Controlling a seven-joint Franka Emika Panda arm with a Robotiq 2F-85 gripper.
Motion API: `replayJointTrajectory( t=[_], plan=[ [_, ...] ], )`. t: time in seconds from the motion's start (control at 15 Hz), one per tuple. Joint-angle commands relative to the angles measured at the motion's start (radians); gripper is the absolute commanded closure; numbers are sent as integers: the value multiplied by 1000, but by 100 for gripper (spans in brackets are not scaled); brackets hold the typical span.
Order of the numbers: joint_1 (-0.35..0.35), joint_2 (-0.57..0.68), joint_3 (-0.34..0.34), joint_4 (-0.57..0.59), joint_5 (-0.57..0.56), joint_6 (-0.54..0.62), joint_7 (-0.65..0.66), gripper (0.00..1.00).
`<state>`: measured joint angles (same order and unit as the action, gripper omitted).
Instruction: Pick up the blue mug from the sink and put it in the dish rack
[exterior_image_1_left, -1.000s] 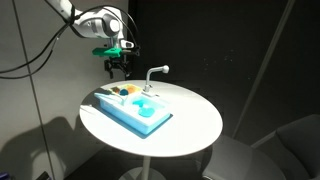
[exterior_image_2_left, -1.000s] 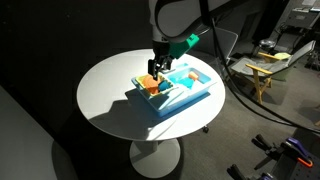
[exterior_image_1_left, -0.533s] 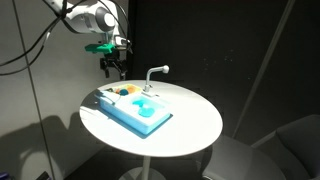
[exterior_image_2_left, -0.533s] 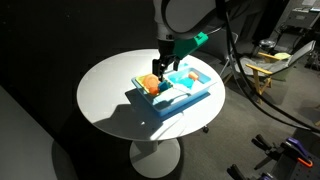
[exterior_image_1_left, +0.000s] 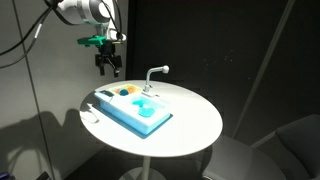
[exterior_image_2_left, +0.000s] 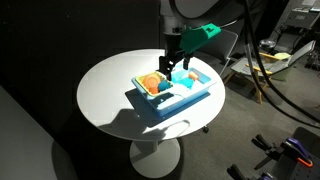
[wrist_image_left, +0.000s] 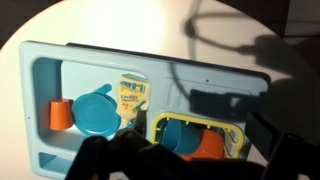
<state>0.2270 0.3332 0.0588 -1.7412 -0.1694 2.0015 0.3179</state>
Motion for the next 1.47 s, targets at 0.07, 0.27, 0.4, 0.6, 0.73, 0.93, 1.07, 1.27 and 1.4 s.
replayJointTrajectory(
  t=[0.07, 0.27, 0.4, 0.6, 0.73, 0.93, 1.07, 1.27, 1.4],
  plan=[
    [-2, -96, 12, -71, 6, -49, 40, 0],
    [-8, -148, 22, -112, 14, -57, 37, 0],
    [-13, -180, 28, -141, 18, -51, 30, 0],
    [-20, -232, 34, -187, 36, -40, 18, 0],
    [-25, -264, 36, -215, 57, -36, 13, 0],
    [-35, -315, 39, -257, 103, -30, -12, 0],
    [-43, -346, 40, -285, 139, -21, -31, 0],
    [-57, -390, 36, -324, 186, -11, -59, 0],
    [-70, -419, 32, -350, 205, -10, -73, 0]
  ],
)
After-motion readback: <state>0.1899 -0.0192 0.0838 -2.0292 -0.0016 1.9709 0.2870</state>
